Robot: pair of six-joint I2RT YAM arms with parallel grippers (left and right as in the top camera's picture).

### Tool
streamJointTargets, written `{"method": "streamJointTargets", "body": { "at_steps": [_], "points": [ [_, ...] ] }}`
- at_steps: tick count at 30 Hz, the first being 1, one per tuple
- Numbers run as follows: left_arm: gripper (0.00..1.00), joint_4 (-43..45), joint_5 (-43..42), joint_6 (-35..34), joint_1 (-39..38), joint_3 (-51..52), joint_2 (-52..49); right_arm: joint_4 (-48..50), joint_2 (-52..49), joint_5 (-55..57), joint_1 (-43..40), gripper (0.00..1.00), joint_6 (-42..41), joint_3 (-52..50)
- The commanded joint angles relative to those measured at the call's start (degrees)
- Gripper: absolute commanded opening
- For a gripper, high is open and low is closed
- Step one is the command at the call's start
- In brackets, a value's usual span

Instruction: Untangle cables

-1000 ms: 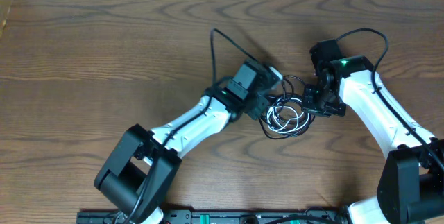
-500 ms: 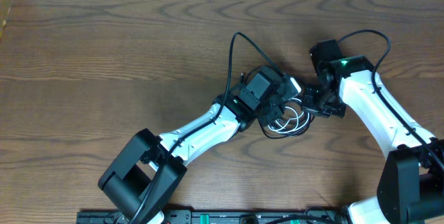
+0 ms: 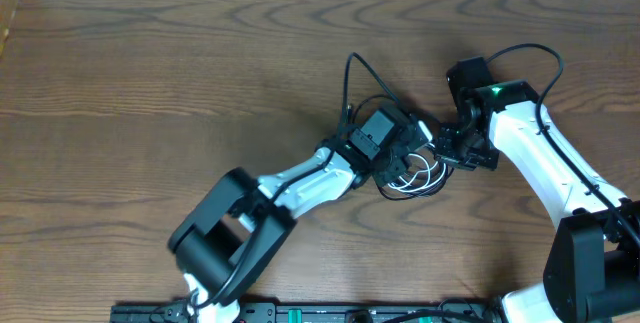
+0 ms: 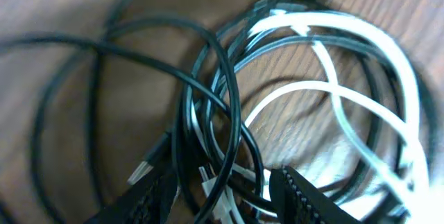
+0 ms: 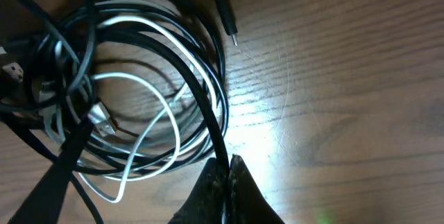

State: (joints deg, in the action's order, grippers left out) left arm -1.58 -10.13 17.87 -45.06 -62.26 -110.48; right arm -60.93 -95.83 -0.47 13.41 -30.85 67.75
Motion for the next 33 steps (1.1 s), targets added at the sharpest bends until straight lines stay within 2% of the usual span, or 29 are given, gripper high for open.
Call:
{"method": "streamJointTargets", "body": {
  "at_steps": [1, 2, 3, 8, 13, 16, 19, 23, 28, 31, 33],
  "points": [
    [0.35, 0.9, 3.2, 0.5, 0.1, 0.1, -1.3, -0.4, 0.1, 0.0, -0.3, 0.01, -0.8, 0.0],
    [0.13, 0.8, 4.5, 0.5, 0.2, 0.1, -1.3, -0.4, 0.1, 0.1, -0.3, 0.01, -0.8, 0.0],
    [0.08, 0.5, 5.8, 0.5, 0.3, 0.1, -1.3, -0.4, 0.1, 0.1, -0.3, 0.01, -0.8, 0.0],
    [0.07, -4.3, 8.9, -0.2, 1.9, 0.1, 0.5, -0.8, 0.1, 4.0, -1.0, 0.01, -0.9, 0.0],
    [0.07, -9.7, 8.9, -10.1, 5.9, 0.1, 8.6, -0.6, 0.1, 13.3, -3.7, 0.01, -3.0, 0.0],
    [0.07, -13.5, 7.4, -15.3, 8.8, 0.1, 16.2, 0.5, 0.1, 15.0, -7.7, 0.01, -3.1, 0.0],
    [0.07, -15.6, 3.7, -17.6, 10.9, 0.1, 21.9, 2.9, 0.1, 15.1, -11.7, 0.01, -3.0, 0.0],
    [0.07, -17.8, 3.7, -21.7, 15.3, 0.1, 27.8, 6.3, 0.1, 14.9, -18.3, 0.01, -3.0, 0.0],
    [0.07, -18.3, 3.7, -25.6, 22.1, 0.1, 29.0, 8.1, 0.1, 11.7, -23.8, 0.01, -2.0, 0.0],
    [0.07, -17.6, 3.7, -28.5, 26.6, 0.1, 29.0, 8.4, 0.1, 5.0, -24.6, 0.01, 4.3, 0.0],
    [0.07, -16.6, 4.3, -29.4, 29.6, 0.1, 29.0, 7.6, 0.1, 4.7, -24.6, 0.01, 5.2, 0.0]
  ]
}}
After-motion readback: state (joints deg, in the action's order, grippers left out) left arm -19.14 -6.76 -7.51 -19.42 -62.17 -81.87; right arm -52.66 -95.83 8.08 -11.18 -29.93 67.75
